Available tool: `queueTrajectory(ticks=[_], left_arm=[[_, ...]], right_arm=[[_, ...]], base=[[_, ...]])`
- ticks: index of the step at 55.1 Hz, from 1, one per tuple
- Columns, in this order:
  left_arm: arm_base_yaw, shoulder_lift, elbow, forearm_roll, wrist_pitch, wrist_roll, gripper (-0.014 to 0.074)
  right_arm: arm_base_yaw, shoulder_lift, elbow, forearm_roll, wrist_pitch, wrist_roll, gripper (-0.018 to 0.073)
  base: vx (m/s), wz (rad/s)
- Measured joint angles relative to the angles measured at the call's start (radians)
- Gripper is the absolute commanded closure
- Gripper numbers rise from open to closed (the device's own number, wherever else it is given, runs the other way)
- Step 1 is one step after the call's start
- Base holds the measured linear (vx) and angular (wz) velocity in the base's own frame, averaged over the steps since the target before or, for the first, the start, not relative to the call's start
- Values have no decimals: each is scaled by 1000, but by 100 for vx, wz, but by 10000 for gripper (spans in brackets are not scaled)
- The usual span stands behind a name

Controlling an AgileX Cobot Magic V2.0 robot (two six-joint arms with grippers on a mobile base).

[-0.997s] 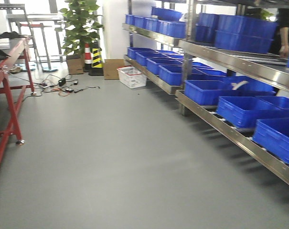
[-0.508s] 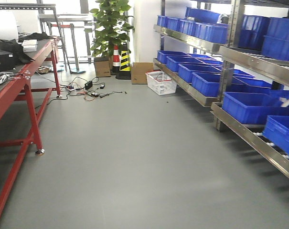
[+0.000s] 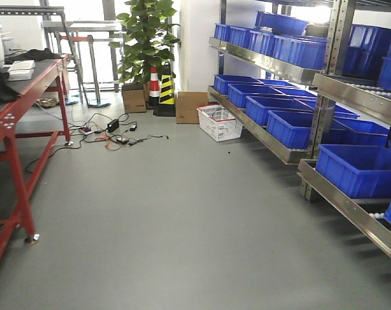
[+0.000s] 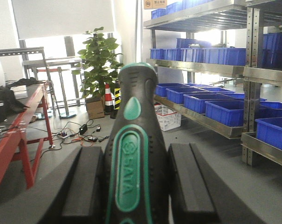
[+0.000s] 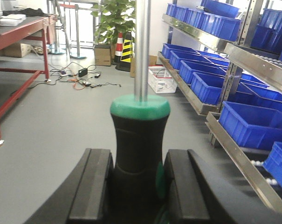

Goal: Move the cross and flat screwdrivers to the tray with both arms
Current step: 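Hold both screwdrivers while the base drives past the blue-bin shelves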

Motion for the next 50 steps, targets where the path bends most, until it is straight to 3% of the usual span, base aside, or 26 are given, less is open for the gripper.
queueTrajectory(ticks=[25,50], left_arm=[[0,0,0,0,0,0,596],[0,0,0,0,0,0,596]], right_arm=[[0,0,0,0,0,0,567],[0,0,0,0,1,0,567]], base=[[60,-21],[52,-60]])
